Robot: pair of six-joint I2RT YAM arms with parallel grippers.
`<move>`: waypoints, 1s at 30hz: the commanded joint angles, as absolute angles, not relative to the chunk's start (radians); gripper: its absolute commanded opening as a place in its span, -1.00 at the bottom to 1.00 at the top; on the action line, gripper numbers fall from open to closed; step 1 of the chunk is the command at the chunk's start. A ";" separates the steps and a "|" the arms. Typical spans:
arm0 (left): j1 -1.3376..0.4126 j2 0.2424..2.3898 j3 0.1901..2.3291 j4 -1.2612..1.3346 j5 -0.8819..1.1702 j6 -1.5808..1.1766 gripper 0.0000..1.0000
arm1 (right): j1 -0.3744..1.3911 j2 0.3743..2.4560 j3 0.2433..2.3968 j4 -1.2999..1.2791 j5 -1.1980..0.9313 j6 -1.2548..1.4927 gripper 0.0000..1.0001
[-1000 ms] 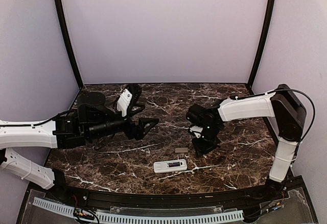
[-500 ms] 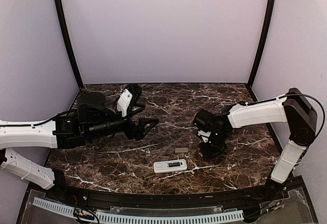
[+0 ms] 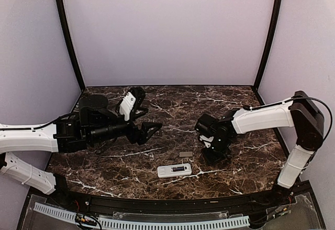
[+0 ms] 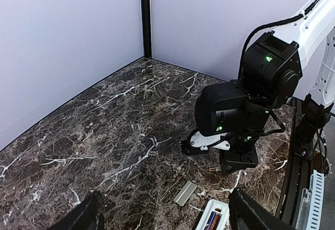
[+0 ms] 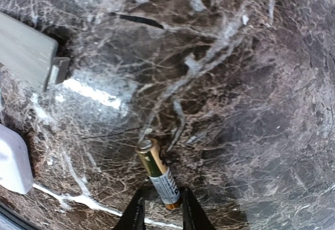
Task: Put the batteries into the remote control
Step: Pick up the battery at the center of the board.
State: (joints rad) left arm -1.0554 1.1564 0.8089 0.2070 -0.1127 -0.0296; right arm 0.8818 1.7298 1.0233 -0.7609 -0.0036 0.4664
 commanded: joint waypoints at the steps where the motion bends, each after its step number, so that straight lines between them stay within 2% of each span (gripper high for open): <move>1: -1.049 1.127 0.802 0.188 -0.112 -0.013 0.62 | 0.905 1.795 0.992 -0.688 -0.058 0.466 -0.67; 6: -1.049 1.116 0.799 0.180 -0.114 -0.006 0.63 | 0.905 1.785 0.990 -0.698 -0.058 0.466 -1.00; 12: -1.051 1.087 0.769 0.197 -0.024 0.144 0.66 | 0.904 1.680 1.014 -0.776 -0.108 0.439 -1.00; 16: -1.092 1.081 0.765 0.191 0.059 0.376 0.68 | 0.899 1.571 1.094 -0.868 -0.220 0.402 -1.00; 21: -1.186 1.149 0.816 0.117 0.014 0.749 0.66 | 0.924 1.500 1.207 -0.927 -0.365 0.349 -1.00; 26: -1.289 1.193 0.812 0.144 -0.037 1.093 0.50 | 0.975 1.474 1.311 -0.923 -0.459 0.334 -1.00; 30: -1.298 1.211 0.806 0.195 -0.047 1.213 0.36 | 1.016 1.491 1.366 -0.940 -0.477 0.321 -1.00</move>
